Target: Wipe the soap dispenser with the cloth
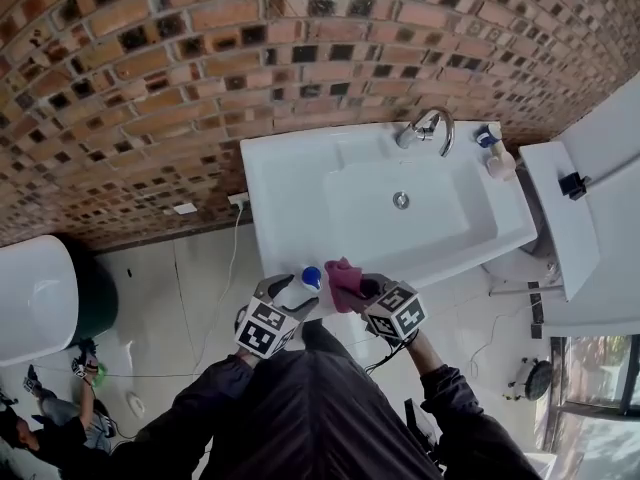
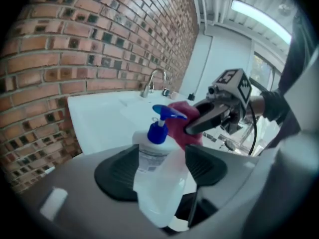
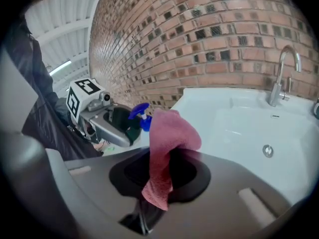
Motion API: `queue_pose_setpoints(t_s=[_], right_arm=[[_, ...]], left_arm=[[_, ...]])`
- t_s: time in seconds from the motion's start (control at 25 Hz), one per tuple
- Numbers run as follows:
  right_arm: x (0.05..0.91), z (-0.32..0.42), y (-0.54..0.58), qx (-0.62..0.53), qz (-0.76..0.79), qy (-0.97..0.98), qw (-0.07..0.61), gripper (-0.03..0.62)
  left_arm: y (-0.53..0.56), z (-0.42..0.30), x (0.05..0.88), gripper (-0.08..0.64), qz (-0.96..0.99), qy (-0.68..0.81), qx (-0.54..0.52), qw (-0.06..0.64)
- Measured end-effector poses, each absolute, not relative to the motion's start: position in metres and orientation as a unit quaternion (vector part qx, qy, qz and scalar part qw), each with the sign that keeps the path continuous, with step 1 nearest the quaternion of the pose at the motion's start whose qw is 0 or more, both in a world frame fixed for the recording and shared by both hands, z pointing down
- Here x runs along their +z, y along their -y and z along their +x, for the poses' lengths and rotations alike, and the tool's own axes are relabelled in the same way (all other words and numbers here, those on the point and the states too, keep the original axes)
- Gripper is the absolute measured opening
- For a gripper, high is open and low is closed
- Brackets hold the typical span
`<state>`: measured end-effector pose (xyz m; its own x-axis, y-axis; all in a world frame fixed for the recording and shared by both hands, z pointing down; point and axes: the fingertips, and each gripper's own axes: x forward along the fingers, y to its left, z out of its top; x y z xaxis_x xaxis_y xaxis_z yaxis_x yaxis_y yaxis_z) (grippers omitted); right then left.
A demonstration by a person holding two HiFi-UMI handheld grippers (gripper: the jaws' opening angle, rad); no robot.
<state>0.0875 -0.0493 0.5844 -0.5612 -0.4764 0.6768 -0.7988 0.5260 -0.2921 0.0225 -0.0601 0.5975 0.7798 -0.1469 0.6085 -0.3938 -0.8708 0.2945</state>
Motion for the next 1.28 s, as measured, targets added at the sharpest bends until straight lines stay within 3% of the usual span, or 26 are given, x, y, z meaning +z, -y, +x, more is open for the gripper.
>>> queue_pose_setpoints(t_s=[0.24,0.6,0.76,0.96,1.28], right_arm=[[0.578,0.073,0.089,0.351,0.277,0.867,0.218,0.071],[0.657,0.067,0.089,0.473,0.218,0.821,0.235,0.067],[0.679,0.067,0.080,0.426,0.216,0.825,0.302,0.069],[0.667,0.067,0.078,0.368,0.209,0.844,0.328,0.069],[0.636,0.058,0.056,0.285,0.163,0.891,0.313,0.069]], left_arm=[[0.076,0.037,0.607,0.306,0.909,0.174,0.320,0.204],[0.079,0.044,0.612,0.308,0.898,0.192,0.332,0.214],[0.077,0.043,0.610,0.307,0.889,0.219,0.349,0.201],[0.076,0.046,0.611,0.310,0.870,0.278,0.364,0.184],[0.084,0.055,0.607,0.303,0.858,0.306,0.355,0.212]])
